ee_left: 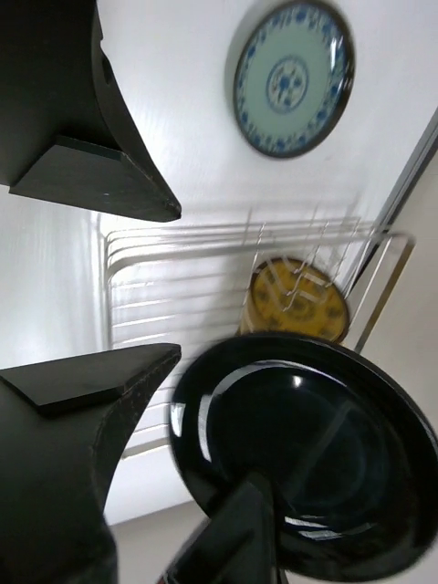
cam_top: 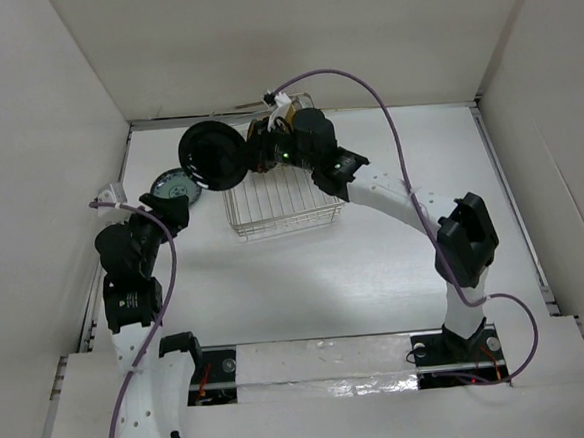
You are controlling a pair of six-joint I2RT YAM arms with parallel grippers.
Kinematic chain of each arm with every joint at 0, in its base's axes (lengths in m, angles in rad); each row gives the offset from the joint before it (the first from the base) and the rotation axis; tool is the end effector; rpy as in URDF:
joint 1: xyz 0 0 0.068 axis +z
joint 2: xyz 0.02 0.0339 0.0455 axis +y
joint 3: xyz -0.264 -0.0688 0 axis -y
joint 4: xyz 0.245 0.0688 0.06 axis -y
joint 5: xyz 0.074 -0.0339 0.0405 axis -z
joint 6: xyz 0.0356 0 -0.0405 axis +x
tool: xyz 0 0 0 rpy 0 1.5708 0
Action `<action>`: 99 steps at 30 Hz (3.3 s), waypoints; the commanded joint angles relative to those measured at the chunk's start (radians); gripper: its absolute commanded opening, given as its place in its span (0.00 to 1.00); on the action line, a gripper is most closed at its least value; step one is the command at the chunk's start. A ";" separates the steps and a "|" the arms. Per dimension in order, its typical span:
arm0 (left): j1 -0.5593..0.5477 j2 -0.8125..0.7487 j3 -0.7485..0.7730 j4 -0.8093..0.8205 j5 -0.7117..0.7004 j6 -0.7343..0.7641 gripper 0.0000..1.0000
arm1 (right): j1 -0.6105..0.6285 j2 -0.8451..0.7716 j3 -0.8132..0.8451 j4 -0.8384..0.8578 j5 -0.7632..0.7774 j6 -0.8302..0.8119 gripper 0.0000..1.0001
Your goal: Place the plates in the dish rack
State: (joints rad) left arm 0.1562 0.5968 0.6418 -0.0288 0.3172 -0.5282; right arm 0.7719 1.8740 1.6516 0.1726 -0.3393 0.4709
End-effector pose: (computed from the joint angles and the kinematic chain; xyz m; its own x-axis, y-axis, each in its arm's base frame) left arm 0.1514 0.0126 0.3346 -0.0670 -0.4953 -0.8661 0.1465 0.8538 -0.4995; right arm 0.3203 0.3283 0.3646 -0.4383 0.1704 -0.8825 -0.7822 0.4113 0.4679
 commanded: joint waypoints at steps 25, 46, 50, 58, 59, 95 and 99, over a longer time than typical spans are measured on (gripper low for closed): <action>-0.001 -0.006 0.002 0.023 -0.135 0.043 0.45 | 0.056 0.629 0.861 -0.343 1.223 -0.308 0.00; 0.017 0.201 0.016 -0.022 -0.228 -0.120 0.52 | 0.090 0.593 0.665 -0.216 1.106 -0.256 0.44; 0.035 0.259 -0.014 0.055 -0.257 -0.219 0.54 | 0.090 0.433 0.452 -0.093 1.031 -0.264 0.63; 0.046 0.431 -0.074 0.190 -0.406 -0.381 0.55 | 0.110 0.063 0.113 0.060 0.860 -0.255 0.67; 0.046 0.458 -0.073 0.200 -0.414 -0.394 0.55 | 0.110 0.033 0.087 0.068 0.843 -0.259 0.67; 0.071 1.198 0.294 0.233 -0.379 -0.420 0.00 | 0.150 -0.299 -0.279 0.149 0.658 -0.227 0.66; 0.071 1.105 0.240 0.247 -0.433 -0.363 0.00 | 0.150 -0.282 -0.271 0.140 0.642 -0.226 0.66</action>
State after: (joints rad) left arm 0.2203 1.7863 0.9184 0.2379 -0.0673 -0.9508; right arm 0.9123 1.6035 1.3731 0.2626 0.3202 0.2363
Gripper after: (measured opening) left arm 0.038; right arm 0.664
